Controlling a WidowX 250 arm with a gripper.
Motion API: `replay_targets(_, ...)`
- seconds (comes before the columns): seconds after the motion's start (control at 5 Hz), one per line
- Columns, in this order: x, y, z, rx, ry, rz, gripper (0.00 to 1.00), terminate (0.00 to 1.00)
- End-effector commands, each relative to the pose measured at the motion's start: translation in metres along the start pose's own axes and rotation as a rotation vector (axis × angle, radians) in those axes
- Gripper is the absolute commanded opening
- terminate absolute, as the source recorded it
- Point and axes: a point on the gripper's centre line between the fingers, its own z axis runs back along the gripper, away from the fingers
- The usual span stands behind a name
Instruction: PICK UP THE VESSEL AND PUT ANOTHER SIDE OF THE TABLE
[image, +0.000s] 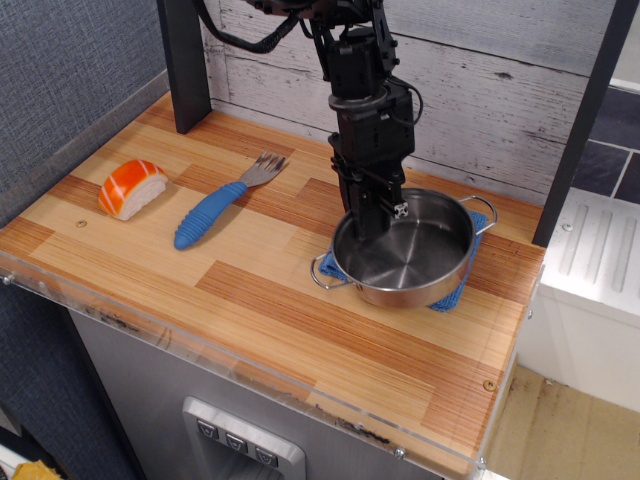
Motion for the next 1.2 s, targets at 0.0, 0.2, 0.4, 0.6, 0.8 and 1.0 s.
replay_targets(0.0,-0.001,0.01,0.03,0.095,0.007,-0.005,1.0,0.0)
replay_targets(0.2,-0.001,0.008,0.032,0.099,0.022,-0.013,1.0,0.0)
replay_targets(0.4,0.001,0.007,0.029,0.104,0.037,-0.022,1.0,0.0)
replay_targets(0.6,0.007,0.0,0.036,0.152,0.06,-0.038,1.0,0.0)
replay_targets(0.8,0.01,-0.007,0.042,0.218,0.077,-0.005,1.0,0.0)
replay_targets(1.0,0.007,-0.01,0.042,0.246,0.075,0.052,1.0,0.0)
